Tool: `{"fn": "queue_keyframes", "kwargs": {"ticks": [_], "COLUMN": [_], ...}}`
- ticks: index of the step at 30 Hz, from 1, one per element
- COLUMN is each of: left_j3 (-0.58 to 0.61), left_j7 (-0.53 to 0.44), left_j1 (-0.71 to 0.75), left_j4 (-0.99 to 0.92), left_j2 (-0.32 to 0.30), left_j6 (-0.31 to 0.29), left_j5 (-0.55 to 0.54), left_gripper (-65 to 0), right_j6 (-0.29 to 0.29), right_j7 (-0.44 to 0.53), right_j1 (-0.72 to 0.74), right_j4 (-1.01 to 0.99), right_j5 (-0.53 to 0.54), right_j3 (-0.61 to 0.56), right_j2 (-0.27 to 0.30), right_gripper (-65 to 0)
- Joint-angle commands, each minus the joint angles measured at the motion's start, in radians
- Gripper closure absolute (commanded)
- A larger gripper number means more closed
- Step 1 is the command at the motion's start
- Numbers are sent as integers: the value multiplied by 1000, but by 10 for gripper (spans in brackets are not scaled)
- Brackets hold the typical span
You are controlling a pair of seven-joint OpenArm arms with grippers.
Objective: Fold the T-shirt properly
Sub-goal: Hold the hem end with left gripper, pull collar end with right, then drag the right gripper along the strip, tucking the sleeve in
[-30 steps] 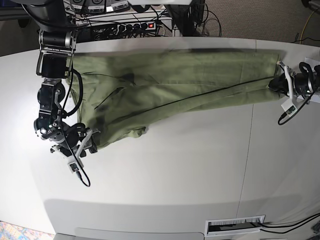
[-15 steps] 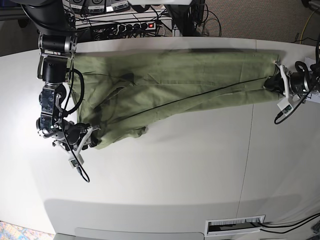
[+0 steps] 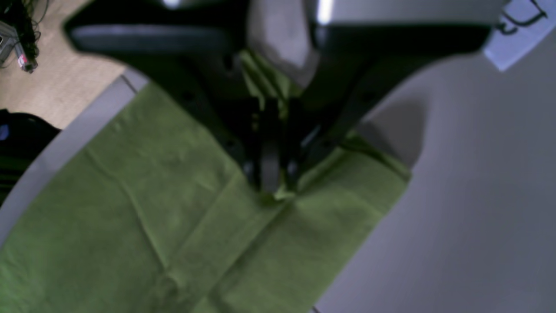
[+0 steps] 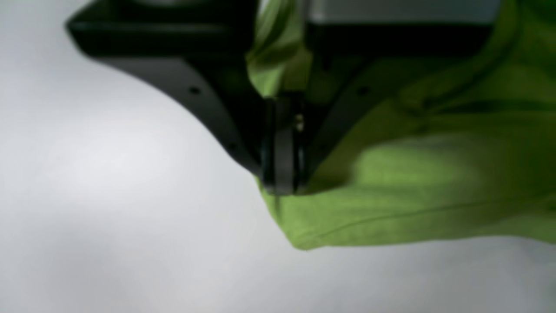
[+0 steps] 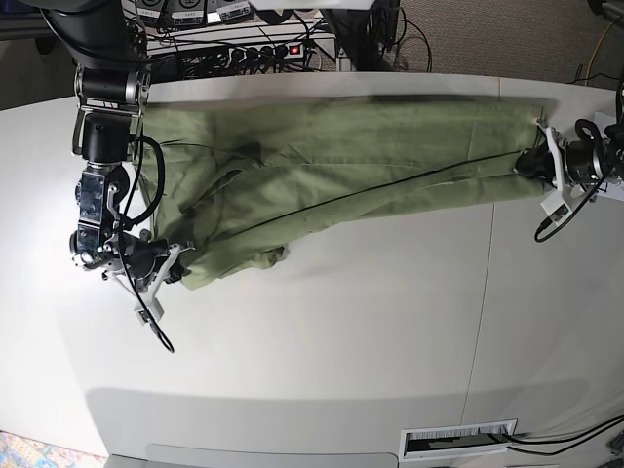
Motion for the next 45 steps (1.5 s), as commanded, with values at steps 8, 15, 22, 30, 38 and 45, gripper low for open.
{"fn": "queue_keyframes", "kwargs": {"ticks": [8,15,22,30,38,45], "left_j3": [-13,-13,-13,-13,-13,-13], "left_j7": [-14,-11,-18,-22,-23,-23], "left_j1": [-11,-11,-11,-11,-11,-11], "left_j4": [10,10,10,10,10,10], "left_j2": [-25,-26,-25,-25,-25,-25], "left_j6": [-1,-1,-1,-1,-1,-1], "left_j5": [-6,-6,-6,-5,-6,-6], "left_gripper": [0,0,0,0,0,0], "right_j6": [-1,-1,7,2,2,2], "right_j7": [-153,-241,-100,141,140,-4], "right_j1": [22,-52,-60,10,111,106], "right_j4": [204,366,348,144,-82,-81], "right_j5": [150,304,261,-2,-59,-26], "right_j3": [5,5,1,-98,-145,-145], "right_j2": [25,95,91,-3,-22,-22], "right_gripper": [0,0,-284,-314,-313,-46]}}
